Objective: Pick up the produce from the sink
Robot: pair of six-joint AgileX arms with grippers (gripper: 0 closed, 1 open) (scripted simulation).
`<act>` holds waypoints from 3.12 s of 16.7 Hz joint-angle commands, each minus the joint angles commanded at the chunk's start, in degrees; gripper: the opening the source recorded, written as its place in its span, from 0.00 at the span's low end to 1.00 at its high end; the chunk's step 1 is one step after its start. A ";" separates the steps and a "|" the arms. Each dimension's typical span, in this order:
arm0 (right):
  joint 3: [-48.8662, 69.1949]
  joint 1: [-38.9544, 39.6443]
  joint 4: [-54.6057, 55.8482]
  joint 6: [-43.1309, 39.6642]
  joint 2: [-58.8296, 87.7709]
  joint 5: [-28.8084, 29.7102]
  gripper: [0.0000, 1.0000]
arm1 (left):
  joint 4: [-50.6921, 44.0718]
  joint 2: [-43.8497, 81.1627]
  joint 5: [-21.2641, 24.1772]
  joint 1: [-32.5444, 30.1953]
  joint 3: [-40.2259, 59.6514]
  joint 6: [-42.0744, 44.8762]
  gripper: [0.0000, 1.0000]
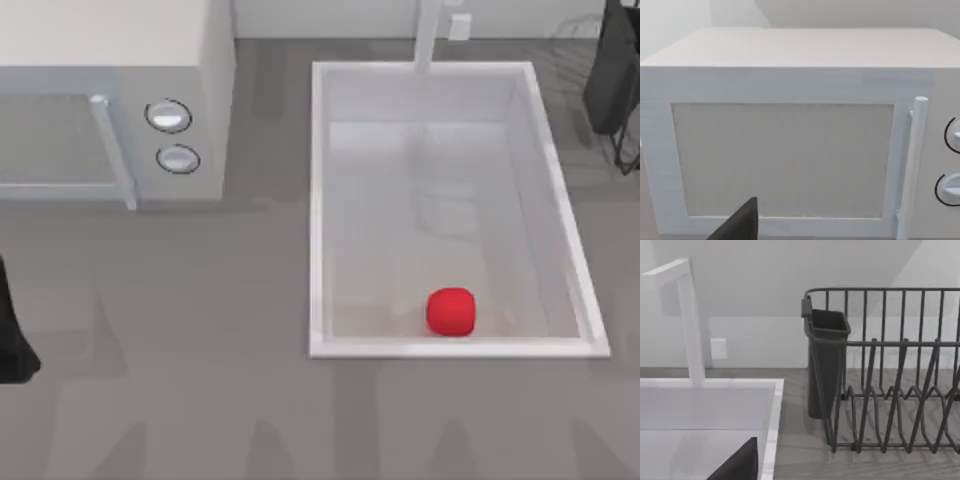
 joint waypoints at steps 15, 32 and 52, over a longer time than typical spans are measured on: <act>0.00 0.00 0.00 0.00 0.00 0.00 1.00 | 0.00 0.00 0.00 0.00 0.00 0.00 1.00; 18.73 5.59 -12.43 5.80 21.46 0.03 1.00 | 0.00 0.00 0.00 0.00 0.00 0.00 1.00; 92.69 27.31 -60.77 28.36 121.28 0.14 1.00 | 0.00 0.00 0.00 0.00 0.00 0.00 1.00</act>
